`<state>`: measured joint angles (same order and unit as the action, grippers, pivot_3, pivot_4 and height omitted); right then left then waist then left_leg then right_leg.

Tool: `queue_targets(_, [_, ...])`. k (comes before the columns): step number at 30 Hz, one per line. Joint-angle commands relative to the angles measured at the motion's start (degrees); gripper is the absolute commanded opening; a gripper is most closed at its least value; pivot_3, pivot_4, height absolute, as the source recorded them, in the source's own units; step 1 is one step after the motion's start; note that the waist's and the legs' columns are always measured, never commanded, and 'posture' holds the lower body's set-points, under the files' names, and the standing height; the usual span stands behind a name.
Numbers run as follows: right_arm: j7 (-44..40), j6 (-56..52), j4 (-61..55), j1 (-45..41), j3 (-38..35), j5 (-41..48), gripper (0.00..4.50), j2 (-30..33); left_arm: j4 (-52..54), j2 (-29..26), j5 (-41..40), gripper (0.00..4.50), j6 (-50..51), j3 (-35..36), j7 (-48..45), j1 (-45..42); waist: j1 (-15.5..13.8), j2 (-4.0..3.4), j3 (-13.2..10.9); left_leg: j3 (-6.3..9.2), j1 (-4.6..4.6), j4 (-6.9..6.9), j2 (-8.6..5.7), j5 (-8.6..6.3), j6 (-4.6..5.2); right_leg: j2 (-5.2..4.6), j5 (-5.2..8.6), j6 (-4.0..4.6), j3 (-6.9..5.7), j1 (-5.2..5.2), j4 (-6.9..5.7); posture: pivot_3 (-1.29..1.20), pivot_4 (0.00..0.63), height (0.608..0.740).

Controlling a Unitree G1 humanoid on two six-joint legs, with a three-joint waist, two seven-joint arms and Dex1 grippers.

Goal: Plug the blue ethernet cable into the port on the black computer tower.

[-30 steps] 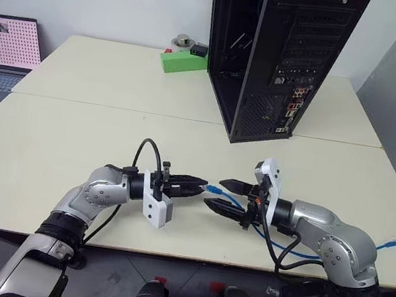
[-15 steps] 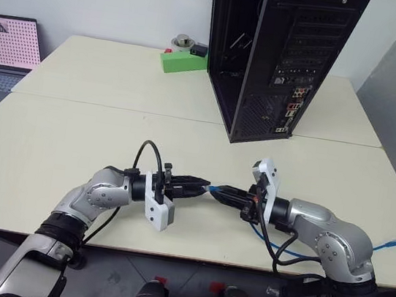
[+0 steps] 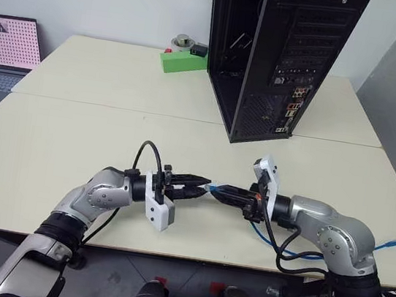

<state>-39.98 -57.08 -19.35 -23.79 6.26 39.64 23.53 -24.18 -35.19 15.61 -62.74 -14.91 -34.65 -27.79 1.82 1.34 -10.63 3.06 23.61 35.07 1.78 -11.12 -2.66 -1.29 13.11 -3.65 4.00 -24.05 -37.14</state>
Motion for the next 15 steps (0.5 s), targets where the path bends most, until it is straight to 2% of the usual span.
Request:
queue_targets(1, [-0.7, -0.2, -1.3, -1.1, -1.6, 1.9, 0.06, 0.6, 1.3, -0.7, -4.1, 1.9, 2.9, -0.1, -0.8, -0.1, 0.0, 0.0, 0.0, 0.0, 0.0, 0.0, 0.0, 0.0, 0.0, 0.0, 0.0, 0.0, 0.0, 0.0, 0.0, 0.0, 0.15, 0.74])
queue_targets(2, [-0.5, -0.2, -1.5, -1.0, -1.8, 2.0, 0.06, 0.6, 1.2, -0.7, -4.8, 2.0, 4.1, 0.0, -1.1, -0.1, 0.0, 0.0, 0.0, 0.0, 0.0, 0.0, 0.0, 0.0, 0.0, 0.0, 0.0, 0.0, 0.0, 0.0, 0.0, 0.0, 0.15, 0.74])
queue_targets(3, [-0.3, -0.3, -1.7, -0.8, -2.0, 2.2, 0.06, 0.5, 1.1, -0.8, -5.2, 2.32, 4.6, 0.0, -1.3, -0.1, 0.0, 0.0, 0.0, 0.0, 0.0, 0.0, 0.0, 0.0, 0.0, 0.0, 0.0, 0.0, 0.0, 0.0, 0.0, 0.0, 0.15, 0.74])
queue_targets(12, [1.5, -0.2, -2.9, 0.2, -2.3, 3.3, 0.06, 0.2, 4.5, -0.7, -9.8, 4.31, 7.8, -2.8, -6.2, 0.7, 0.0, 0.0, 0.0, 0.0, 0.01, 0.0, 0.0, 0.0, 0.0, 0.0, 0.0, 0.0, 0.0, 0.0, 0.0, 0.0, 0.15, 0.74])
queue_targets(15, [1.8, 0.0, -3.0, 0.1, -2.1, 3.3, 0.06, 0.2, 6.6, -0.6, -12.2, 4.5, 9.8, -3.5, -8.2, 1.4, 0.0, 0.0, 0.0, 0.0, 0.0, 0.0, 0.0, 0.0, 0.0, 0.0, 0.0, 0.0, 0.01, 0.0, 0.0, 0.0, 0.15, 0.74])
